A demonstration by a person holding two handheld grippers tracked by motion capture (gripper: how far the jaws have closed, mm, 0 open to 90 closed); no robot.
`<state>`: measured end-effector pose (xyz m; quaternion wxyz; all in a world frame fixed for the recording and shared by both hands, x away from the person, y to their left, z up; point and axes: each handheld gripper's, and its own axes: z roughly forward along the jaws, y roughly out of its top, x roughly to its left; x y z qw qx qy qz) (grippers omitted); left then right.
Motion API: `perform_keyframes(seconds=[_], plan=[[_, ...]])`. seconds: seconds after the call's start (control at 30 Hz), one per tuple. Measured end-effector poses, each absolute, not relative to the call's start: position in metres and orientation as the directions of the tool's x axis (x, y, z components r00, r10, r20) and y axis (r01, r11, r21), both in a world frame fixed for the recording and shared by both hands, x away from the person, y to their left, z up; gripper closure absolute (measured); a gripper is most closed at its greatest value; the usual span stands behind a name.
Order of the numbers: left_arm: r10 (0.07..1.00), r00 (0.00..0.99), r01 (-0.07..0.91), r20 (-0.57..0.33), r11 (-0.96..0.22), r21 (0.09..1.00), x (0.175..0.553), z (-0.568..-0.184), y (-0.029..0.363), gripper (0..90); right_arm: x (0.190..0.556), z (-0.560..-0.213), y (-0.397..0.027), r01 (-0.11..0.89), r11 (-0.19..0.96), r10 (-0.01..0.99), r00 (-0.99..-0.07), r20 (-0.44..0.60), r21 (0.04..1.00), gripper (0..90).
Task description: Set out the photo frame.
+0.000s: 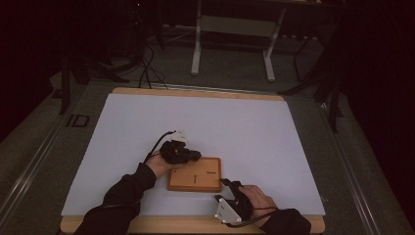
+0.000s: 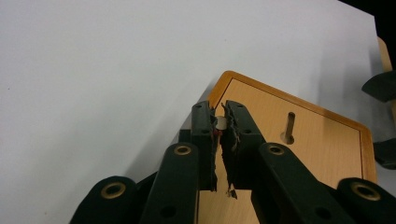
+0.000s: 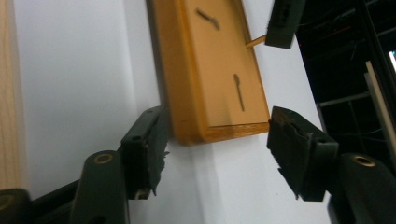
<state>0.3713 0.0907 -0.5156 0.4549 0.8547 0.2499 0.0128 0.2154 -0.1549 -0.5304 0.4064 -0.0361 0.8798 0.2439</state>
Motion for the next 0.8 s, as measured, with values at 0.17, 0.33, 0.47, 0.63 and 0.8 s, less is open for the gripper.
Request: perform_keyframes(seconds=[0.17,0.33,0.47,0.63,0.8], plan=[[0.439,0.870,0.430,-0.224,-0.456,0.779,0.374,-0.515,0.091,83.9,0.216,-0.535,-0.152,-0.270,0.890,0.115,-0.648,-0.753,0.368,39.5],[0.441,0.866,0.443,-0.236,-0.457,0.771,0.377,-0.514,0.091,84.0,0.211,-0.546,-0.144,-0.360,0.890,0.046,-0.540,-0.840,0.280,47.8],[0.442,0.866,0.445,-0.236,-0.462,0.767,0.377,-0.514,0.090,84.1,0.211,-0.553,-0.141,-0.391,0.894,0.000,-0.488,-0.873,0.218,54.6],[0.442,0.865,0.449,-0.239,-0.466,0.762,0.378,-0.513,0.090,84.1,0.210,-0.558,-0.139,-0.427,0.894,-0.063,-0.425,-0.903,0.139,62.3],[0.436,0.871,0.438,-0.226,-0.481,0.759,0.377,-0.512,0.089,84.0,0.211,-0.564,-0.138,-0.422,0.901,-0.082,-0.404,-0.911,0.106,64.3]])
